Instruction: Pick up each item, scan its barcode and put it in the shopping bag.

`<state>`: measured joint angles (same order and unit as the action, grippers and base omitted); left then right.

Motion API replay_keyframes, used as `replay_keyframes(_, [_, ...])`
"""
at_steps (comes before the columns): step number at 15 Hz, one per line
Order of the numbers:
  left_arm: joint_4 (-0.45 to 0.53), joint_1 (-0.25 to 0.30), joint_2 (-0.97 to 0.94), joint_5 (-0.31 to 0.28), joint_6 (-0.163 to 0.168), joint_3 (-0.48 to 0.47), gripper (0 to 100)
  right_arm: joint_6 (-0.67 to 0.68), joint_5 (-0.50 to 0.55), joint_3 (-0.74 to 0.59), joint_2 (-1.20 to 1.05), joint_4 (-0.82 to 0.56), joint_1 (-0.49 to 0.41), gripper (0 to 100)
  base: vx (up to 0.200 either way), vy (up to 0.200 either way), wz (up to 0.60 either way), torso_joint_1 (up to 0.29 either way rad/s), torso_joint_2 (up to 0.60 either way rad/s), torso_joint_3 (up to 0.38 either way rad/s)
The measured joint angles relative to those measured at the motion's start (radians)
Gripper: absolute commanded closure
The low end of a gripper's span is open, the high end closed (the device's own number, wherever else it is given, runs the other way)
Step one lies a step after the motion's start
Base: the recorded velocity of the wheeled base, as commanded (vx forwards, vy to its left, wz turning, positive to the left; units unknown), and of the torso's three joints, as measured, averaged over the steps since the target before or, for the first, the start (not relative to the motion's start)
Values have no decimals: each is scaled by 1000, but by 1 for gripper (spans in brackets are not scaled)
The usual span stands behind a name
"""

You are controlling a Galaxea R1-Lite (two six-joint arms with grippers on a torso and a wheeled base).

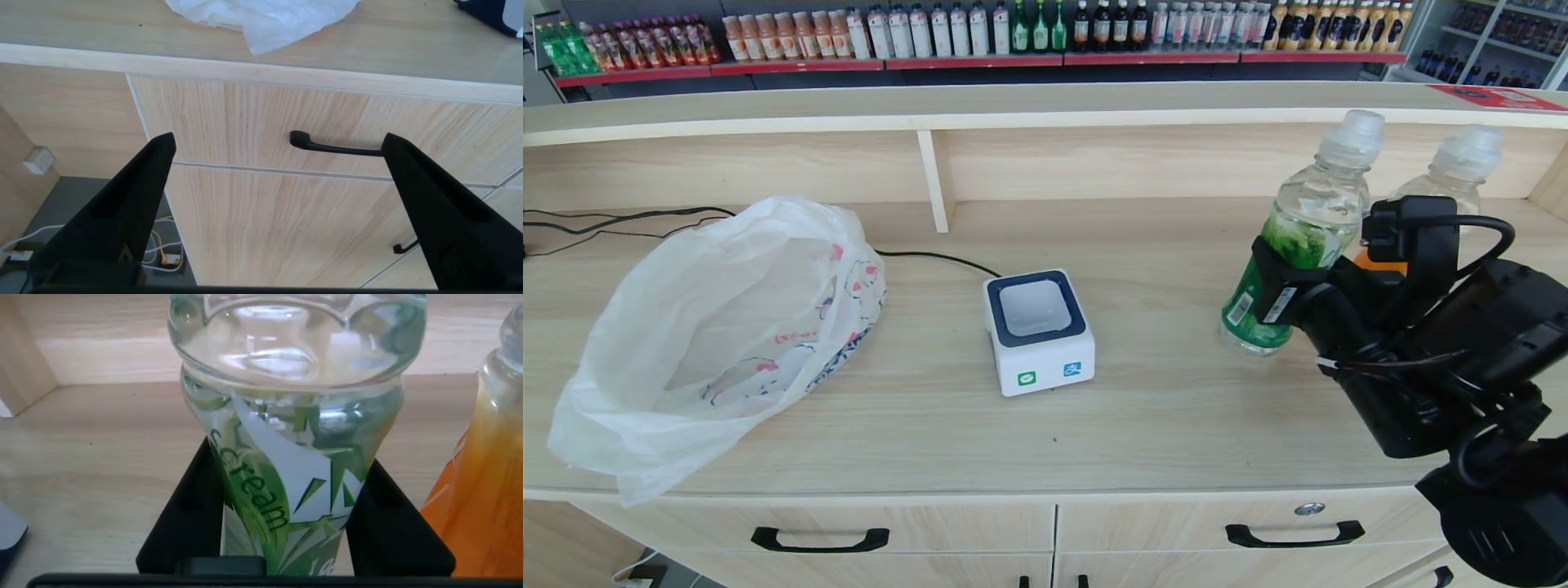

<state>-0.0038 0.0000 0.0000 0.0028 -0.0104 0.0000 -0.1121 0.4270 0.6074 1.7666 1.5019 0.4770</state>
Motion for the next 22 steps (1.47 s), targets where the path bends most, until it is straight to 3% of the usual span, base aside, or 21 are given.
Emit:
replay_keyframes(13, [0,0,0,0,0,0,0,9,-13,-63,-104,12,11,100,0,0,0,0,0,0])
replay_keyframes(18, [0,0,0,0,0,0,0,24,-33,-129,-198,6,109,100,0,0,0,0,0,0])
replay_keyframes(22, [0,0,0,0,0,0,0,23,-43,-164,-258,2,137,100,0,0,0,0,0,0])
